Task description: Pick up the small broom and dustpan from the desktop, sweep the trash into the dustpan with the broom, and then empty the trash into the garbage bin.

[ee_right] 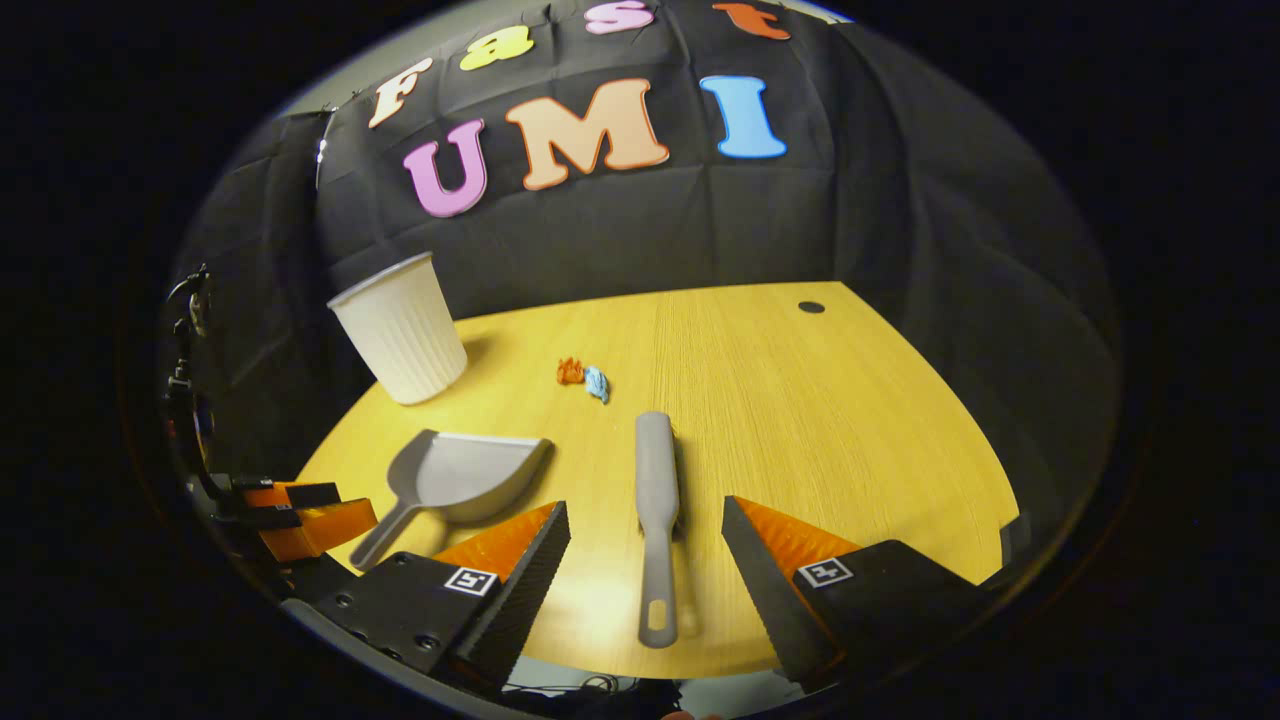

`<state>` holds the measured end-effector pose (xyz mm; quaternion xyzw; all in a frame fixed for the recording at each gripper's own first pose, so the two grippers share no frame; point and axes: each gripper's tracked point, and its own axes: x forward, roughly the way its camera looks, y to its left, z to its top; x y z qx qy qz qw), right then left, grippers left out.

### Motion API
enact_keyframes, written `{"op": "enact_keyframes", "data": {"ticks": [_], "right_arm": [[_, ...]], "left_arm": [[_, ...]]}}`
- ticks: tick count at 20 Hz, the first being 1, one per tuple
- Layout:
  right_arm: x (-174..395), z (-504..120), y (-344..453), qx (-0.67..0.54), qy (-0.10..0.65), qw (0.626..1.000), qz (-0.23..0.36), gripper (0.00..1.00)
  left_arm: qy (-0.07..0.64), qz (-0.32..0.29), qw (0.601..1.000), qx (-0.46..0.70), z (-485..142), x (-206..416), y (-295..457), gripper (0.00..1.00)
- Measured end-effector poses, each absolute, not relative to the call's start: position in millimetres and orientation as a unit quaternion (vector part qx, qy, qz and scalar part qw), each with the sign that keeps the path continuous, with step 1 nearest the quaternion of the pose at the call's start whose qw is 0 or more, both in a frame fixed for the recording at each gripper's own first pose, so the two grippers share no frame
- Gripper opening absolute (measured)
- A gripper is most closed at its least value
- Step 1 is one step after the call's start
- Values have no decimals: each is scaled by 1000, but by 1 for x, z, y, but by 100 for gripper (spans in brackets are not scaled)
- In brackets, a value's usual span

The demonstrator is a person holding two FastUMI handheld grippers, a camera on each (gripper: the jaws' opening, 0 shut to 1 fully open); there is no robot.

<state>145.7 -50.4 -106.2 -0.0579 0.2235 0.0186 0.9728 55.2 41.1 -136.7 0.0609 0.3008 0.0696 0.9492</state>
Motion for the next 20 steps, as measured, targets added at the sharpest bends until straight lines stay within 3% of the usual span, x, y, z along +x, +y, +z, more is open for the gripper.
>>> {"op": "enact_keyframes", "data": {"ticks": [6,16,17,18,20], "right_arm": [[171,-162,-61,-69,346,935,30,93],[191,-210,-61,-83,424,902,23,92],[190,-212,-60,-82,428,900,26,83],[187,-214,-60,-84,435,896,27,80],[190,-215,-60,-82,436,896,30,67]], "left_arm": [[369,98,923,55,-162,76,53,95],[448,110,885,53,-199,74,60,95],[453,110,883,49,-203,73,59,96],[457,110,881,46,-205,72,59,95],[467,115,876,44,-209,70,60,82]]}}
